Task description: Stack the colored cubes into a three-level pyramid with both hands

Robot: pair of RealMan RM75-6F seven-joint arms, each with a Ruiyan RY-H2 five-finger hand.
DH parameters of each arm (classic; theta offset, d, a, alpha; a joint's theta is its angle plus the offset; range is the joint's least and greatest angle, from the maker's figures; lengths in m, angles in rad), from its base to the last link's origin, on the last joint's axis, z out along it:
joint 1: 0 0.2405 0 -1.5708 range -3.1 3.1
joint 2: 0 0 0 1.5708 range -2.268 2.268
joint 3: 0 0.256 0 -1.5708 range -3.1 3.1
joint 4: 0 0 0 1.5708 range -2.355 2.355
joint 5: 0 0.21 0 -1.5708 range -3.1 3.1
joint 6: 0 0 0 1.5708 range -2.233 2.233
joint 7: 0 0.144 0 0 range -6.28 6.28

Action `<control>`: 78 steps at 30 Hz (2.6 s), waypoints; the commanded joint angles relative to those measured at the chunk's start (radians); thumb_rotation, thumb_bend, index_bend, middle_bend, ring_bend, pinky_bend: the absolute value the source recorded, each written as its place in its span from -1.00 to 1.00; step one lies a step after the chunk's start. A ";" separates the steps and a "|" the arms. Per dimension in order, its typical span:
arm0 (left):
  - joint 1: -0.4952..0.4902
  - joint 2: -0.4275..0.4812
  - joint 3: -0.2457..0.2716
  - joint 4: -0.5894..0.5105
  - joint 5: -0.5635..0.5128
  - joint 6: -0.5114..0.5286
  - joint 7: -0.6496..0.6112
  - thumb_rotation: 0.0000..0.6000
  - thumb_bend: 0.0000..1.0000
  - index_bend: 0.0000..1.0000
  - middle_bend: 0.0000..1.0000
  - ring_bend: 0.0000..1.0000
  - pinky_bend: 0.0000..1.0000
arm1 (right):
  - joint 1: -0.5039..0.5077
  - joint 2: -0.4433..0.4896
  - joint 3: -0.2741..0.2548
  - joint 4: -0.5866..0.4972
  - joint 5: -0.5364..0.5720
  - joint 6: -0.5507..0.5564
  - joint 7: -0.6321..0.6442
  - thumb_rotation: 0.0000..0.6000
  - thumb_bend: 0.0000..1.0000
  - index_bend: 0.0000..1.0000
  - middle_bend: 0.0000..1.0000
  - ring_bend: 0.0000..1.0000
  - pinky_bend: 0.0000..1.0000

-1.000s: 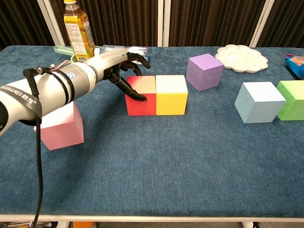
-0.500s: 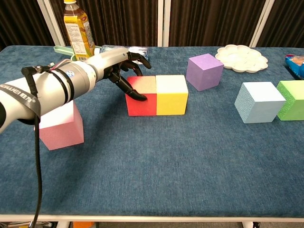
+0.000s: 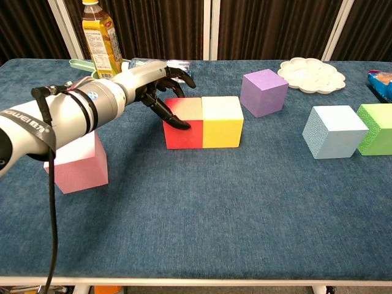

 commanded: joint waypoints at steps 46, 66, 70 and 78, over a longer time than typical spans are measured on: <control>0.259 0.489 0.191 -0.434 0.303 0.236 0.022 1.00 -0.91 -0.82 -0.92 -1.00 -0.78 | 0.153 0.188 0.109 -0.281 0.015 -0.111 -0.128 1.00 -1.00 -1.00 -0.99 -1.00 -1.00; 0.480 0.696 0.306 -0.474 0.439 0.403 -0.113 1.00 -1.00 -0.82 -0.91 -1.00 -0.78 | 0.640 -0.046 0.175 0.164 0.258 -0.598 -0.333 1.00 -1.00 -1.00 -0.96 -1.00 -1.00; 0.502 0.685 0.300 -0.447 0.451 0.427 -0.134 1.00 -1.00 -0.82 -0.91 -1.00 -0.78 | 0.691 -0.100 0.160 0.243 0.201 -0.666 -0.250 1.00 -1.00 -1.00 -0.96 -1.00 -1.00; 0.521 0.671 0.291 -0.413 0.452 0.425 -0.140 1.00 -1.00 -0.82 -0.91 -1.00 -0.79 | 0.779 -0.208 0.137 0.405 0.100 -0.725 -0.125 1.00 -1.00 -1.00 -0.94 -1.00 -1.00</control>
